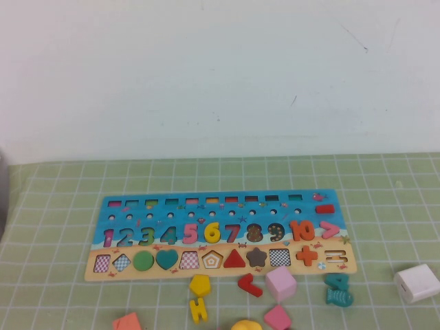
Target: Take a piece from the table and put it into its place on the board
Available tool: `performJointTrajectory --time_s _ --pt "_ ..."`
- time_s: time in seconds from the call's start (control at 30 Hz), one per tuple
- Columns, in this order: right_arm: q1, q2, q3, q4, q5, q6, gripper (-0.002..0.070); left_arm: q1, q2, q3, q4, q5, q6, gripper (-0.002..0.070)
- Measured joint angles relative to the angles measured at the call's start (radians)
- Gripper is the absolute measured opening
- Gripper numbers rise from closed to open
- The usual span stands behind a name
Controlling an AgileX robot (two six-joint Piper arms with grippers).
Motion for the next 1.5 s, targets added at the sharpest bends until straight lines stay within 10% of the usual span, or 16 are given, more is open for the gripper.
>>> performJointTrajectory --time_s 0.4,0.77,1.5 --pt "0.0 0.0 0.0 0.0 0.0 0.0 -0.0001 0.149 -0.237 0.452 0.177 -0.545 -0.274 -0.0001" --pt "0.0 0.0 0.0 0.0 0.0 0.0 -0.0001 0.446 -0.364 0.586 -0.157 -0.591 0.15 -0.0001" --pt "0.0 0.0 0.0 0.0 0.0 0.0 -0.0001 0.461 -0.364 0.584 -0.188 -0.562 0.177 -0.0001"
